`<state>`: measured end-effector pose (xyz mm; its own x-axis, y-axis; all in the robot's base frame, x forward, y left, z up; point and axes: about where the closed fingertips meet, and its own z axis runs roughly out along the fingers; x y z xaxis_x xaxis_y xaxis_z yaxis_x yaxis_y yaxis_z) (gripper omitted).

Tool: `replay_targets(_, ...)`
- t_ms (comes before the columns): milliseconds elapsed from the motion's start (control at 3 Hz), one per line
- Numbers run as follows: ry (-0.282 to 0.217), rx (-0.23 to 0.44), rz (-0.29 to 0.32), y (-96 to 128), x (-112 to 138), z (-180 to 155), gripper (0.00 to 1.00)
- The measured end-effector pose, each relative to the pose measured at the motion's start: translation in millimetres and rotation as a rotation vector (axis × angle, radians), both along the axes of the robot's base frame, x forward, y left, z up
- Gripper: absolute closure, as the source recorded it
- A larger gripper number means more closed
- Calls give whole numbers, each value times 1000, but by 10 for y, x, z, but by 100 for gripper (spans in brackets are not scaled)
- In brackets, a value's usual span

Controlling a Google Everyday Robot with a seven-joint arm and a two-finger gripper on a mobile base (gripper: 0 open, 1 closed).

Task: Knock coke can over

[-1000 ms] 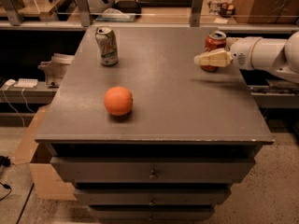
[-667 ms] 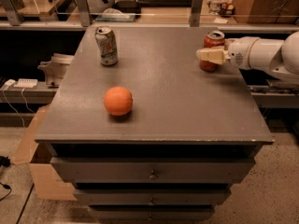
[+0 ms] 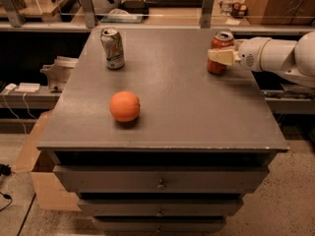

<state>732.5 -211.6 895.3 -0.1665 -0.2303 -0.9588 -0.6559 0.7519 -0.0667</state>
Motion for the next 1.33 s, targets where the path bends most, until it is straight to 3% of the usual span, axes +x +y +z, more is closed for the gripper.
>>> replay_targets(333,-37,-92,29,13,5,199,100)
replay_targets(667,-67,-282,70,6,15,411,100)
replay_targets(1000,-70,-493,155,43,48,411,100)
replay_targets(1333,-18,-728,296,167,15,179,100)
